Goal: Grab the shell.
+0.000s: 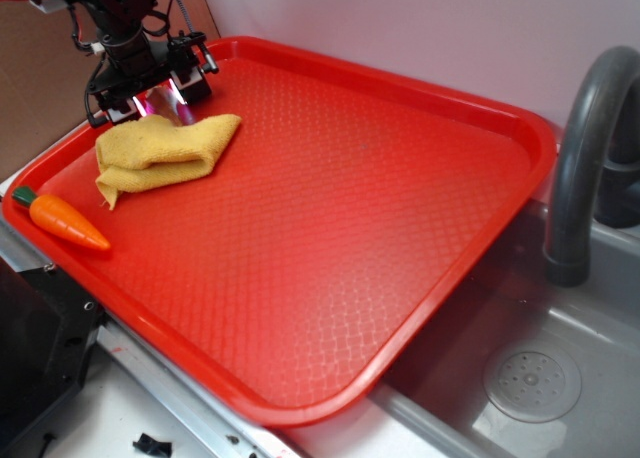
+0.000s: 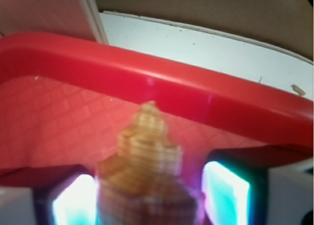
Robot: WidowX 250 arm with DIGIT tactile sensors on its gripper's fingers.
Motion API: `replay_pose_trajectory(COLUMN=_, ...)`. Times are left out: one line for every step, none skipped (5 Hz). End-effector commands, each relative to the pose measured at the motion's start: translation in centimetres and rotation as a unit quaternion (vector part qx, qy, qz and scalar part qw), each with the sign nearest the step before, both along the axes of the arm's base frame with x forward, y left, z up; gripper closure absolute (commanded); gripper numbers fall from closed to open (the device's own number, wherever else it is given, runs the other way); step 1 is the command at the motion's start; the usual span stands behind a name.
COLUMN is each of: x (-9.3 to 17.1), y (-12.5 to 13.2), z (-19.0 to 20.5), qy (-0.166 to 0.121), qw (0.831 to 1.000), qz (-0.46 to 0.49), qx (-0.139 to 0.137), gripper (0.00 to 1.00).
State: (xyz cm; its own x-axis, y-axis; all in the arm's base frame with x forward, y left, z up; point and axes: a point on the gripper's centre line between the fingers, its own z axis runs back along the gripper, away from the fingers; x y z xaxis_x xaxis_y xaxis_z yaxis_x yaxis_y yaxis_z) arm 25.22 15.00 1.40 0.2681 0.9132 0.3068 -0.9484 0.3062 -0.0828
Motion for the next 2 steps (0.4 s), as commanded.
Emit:
replay_pose_trajectory(x=0.3, y=0.6, z=3.9, qy=0.053, qw=0.996, qz=-0.072, qx=0.011, gripper=1.0)
replay_pose_trajectory(x=1.9, y=-0.5, z=8.4, qy=0.098, qw=0.98, qz=-0.174, qx=0.003, gripper=1.0)
